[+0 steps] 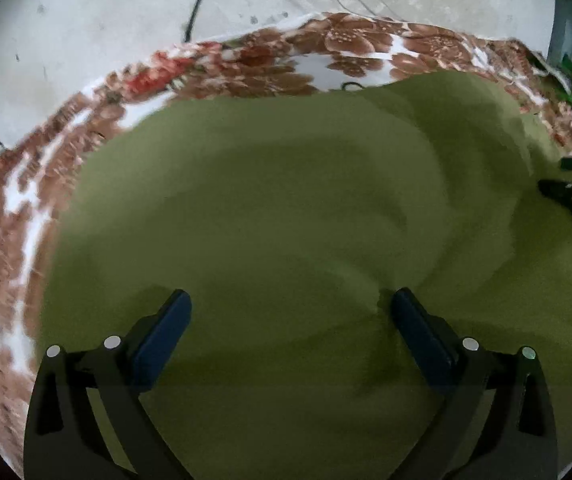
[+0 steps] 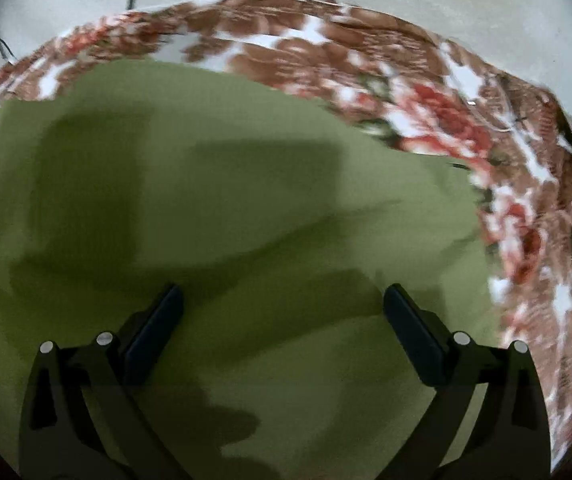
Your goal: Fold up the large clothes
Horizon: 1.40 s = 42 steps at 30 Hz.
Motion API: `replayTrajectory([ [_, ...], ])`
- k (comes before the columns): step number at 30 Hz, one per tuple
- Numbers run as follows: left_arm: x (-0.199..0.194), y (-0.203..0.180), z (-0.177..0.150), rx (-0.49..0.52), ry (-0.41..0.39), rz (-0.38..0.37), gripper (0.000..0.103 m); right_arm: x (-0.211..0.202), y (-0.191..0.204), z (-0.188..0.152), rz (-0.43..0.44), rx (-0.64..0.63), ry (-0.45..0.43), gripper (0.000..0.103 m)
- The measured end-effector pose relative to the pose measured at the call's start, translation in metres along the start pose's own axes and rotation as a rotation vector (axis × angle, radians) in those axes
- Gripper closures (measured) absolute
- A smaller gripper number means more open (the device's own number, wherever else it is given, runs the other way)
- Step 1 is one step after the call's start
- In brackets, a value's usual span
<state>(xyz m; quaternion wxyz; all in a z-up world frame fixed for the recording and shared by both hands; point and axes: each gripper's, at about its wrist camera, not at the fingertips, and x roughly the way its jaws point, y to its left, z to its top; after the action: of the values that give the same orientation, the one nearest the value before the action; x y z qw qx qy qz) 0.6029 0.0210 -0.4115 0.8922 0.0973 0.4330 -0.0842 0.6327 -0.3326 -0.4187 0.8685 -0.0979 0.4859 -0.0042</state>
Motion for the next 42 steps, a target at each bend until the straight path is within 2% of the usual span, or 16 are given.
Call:
replayTrajectory([
  [2,0.0,0.013,-0.002,-0.011,0.011,0.041,0.004,0.002,-0.017,-0.003,-0.033,0.007,0.009,0.005],
  [4,-0.001,0.033,-0.004,-0.073,0.042,0.074,0.004,-0.004,-0.027,-0.005,-0.044,0.03,0.02,0.005],
  [6,-0.01,0.045,0.0,-0.119,0.039,0.087,0.006,-0.018,-0.023,-0.001,0.004,0.063,-0.001,0.005],
  [9,-0.033,0.048,0.016,-0.195,-0.029,0.046,0.006,-0.047,0.015,0.016,0.133,0.077,-0.064,0.005],
  [12,-0.036,0.04,0.037,-0.277,-0.059,-0.028,0.006,-0.058,0.057,0.036,0.216,0.071,-0.104,0.005],
  [15,-0.017,0.02,0.049,-0.296,-0.05,-0.051,0.006,-0.045,0.105,0.052,0.213,0.044,-0.11,0.005],
  [17,-0.002,0.011,0.049,-0.281,-0.028,-0.046,0.006,-0.03,0.118,0.055,0.176,0.029,-0.087,0.005],
  [18,0.008,0.007,0.046,-0.261,-0.006,-0.02,0.006,-0.021,0.122,0.056,0.15,0.024,-0.068,0.005],
  [21,0.025,0.024,0.033,-0.288,0.043,0.021,0.006,-0.01,0.113,0.054,0.153,0.015,-0.072,0.005],
  [24,0.025,0.053,0.019,-0.316,0.049,0.053,0.006,-0.01,0.102,0.047,0.131,-0.056,-0.094,0.005],
  [26,0.022,0.067,0.009,-0.304,0.061,0.081,0.006,-0.007,0.086,0.04,0.107,-0.056,-0.079,0.005],
  [28,0.014,0.078,0.0,-0.265,0.067,0.142,0.006,-0.001,0.062,0.03,0.098,-0.016,-0.046,0.005],
  [30,0.005,0.085,-0.004,-0.24,0.072,0.163,0.006,0.003,0.04,0.022,0.078,0.01,-0.025,0.005],
  [34,-0.025,0.09,-0.003,-0.248,0.037,0.144,0.006,-0.008,0.03,0.015,0.057,0.032,-0.02,0.005],
  [39,-0.066,0.076,0.0,-0.254,-0.013,0.109,0.006,-0.039,0.044,0.012,0.139,0.096,-0.029,0.005],
  [42,-0.089,0.062,-0.006,-0.217,-0.052,0.113,0.006,-0.069,0.067,0.006,0.183,0.087,-0.053,0.005],
])
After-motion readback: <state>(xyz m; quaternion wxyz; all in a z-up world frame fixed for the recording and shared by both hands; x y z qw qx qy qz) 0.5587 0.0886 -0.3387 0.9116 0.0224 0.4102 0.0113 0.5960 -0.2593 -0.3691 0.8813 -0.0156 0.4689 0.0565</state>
